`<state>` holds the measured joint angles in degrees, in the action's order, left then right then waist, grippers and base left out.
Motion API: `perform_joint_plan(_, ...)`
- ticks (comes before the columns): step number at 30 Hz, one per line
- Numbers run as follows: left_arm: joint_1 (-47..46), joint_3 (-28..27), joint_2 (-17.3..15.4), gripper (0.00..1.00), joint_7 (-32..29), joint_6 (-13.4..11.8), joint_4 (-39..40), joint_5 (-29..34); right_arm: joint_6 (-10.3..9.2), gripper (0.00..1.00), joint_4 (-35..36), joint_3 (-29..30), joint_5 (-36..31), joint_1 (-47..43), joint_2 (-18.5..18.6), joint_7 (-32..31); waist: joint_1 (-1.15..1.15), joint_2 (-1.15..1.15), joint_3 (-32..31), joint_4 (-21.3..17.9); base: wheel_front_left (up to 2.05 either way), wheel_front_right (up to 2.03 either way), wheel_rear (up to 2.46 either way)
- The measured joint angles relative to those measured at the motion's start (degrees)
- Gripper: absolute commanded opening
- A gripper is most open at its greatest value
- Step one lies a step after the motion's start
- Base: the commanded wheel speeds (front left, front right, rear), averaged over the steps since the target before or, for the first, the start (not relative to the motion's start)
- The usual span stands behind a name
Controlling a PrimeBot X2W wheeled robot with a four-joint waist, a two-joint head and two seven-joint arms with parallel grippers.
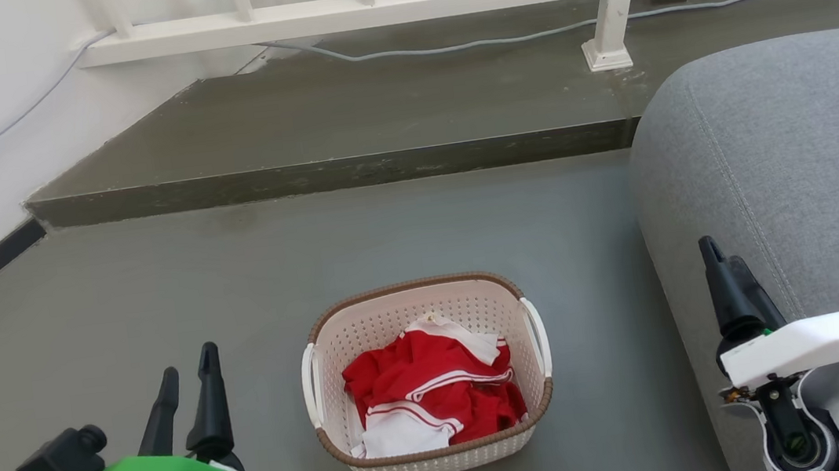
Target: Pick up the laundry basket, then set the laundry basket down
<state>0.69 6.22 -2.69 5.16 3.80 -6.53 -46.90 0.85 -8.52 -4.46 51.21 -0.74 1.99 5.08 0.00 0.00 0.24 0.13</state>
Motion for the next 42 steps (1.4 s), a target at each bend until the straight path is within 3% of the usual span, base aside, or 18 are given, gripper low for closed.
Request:
perform_joint_plan(18,0.8,3.4,0.0,1.0,3.3,-2.9,3.7,16.9,-2.99,1.0,3.4,-4.2,-14.5,-0.9,0.1,3.1,0.0,0.0,0.2,0.0,0.0,0.0,0.0)
perform_joint_plan(42,2.1,6.4,0.0,1.0,7.6,-6.7,8.9,33.8,-6.55,1.0,8.3,-8.6,-33.8,-1.0,0.3,7.3,0.0,0.0,0.7,0.1,0.0,0.0,0.0)
